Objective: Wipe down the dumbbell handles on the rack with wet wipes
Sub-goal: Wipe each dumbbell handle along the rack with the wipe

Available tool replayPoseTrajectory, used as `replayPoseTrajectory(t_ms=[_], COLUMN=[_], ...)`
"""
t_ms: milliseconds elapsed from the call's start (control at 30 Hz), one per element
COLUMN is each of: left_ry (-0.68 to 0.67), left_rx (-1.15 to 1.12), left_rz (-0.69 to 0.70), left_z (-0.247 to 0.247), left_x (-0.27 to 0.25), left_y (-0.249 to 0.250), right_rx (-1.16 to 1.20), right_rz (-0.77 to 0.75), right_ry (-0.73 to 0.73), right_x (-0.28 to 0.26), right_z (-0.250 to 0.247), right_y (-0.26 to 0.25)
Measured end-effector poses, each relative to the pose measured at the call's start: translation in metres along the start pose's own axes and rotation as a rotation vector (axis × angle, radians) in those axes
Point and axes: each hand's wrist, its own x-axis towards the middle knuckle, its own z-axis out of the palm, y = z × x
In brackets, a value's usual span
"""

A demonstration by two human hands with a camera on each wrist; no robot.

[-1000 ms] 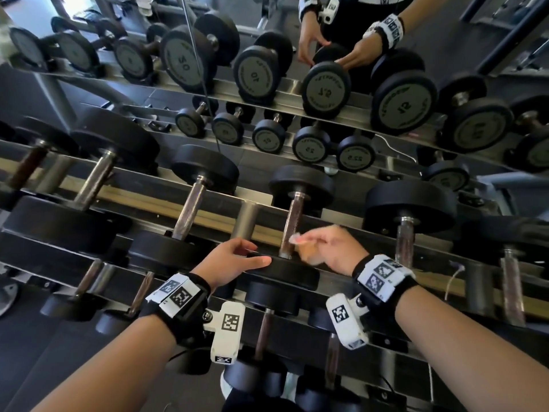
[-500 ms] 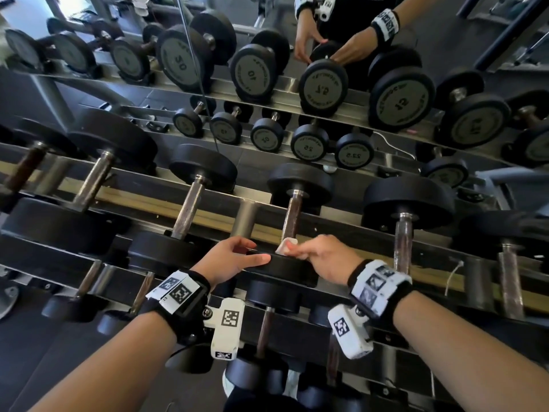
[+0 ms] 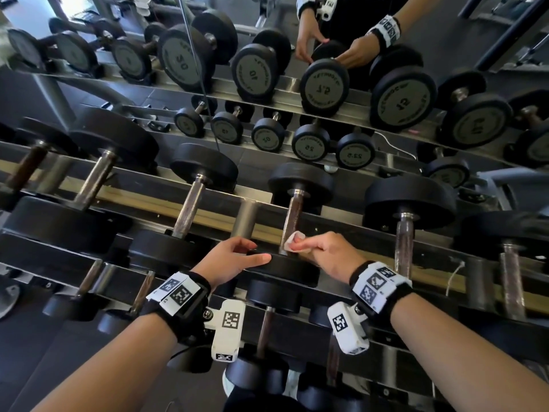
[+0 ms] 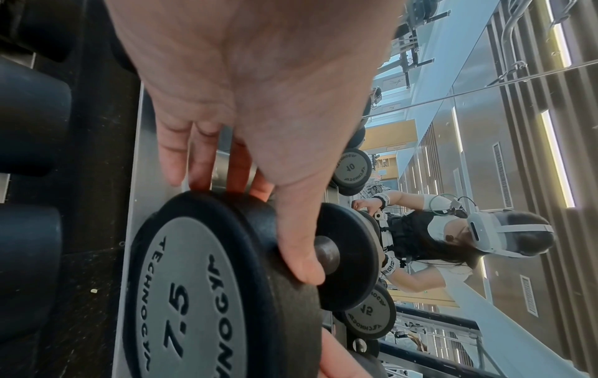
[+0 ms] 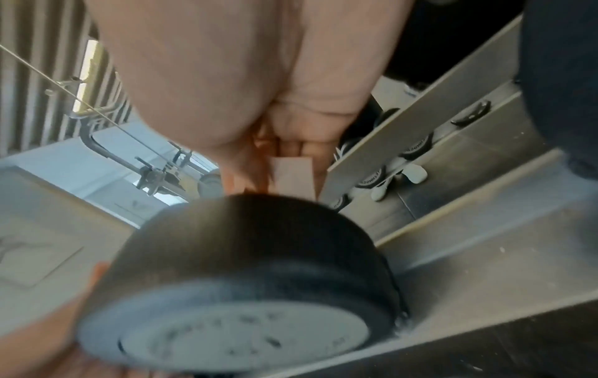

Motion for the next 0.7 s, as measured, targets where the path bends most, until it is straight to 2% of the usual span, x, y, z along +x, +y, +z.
replayPoseTrajectory(t_ms=[67, 167, 233, 400, 567, 700], left_ry=[-0.001, 0.008, 0.015, 0.013, 0.023, 0.03], left_rx=[0.0, 0.004, 0.007, 0.002, -0.01, 0.0], left_rz=[0.002, 0.005, 0.006, 0.01, 0.024, 0.03], left_z=[0.0, 0.001, 0.001, 0.0, 0.001, 0.002], left_x=[0.0, -0.001, -0.002, -0.002, -0.002, -0.003], left_y=[0.0, 0.0, -0.001, -0.003, -0.004, -0.004], right_rx=[0.153, 0.348, 0.393, 0.396, 0.734, 0.623], right_rz=[0.008, 0.081, 0.136, 0.127, 0.166, 0.173], right_ry=[0.063, 0.326, 0.38, 0.287, 0.226, 0.215], right_x=[0.001, 0.015, 0.028, 0.049, 0.06, 0.066], right_z=[-0.011, -0.027, -0.028, -0.013, 0.005, 0.007], right_y=[-0.001, 0.003, 0.007, 0.009, 0.011, 0.015])
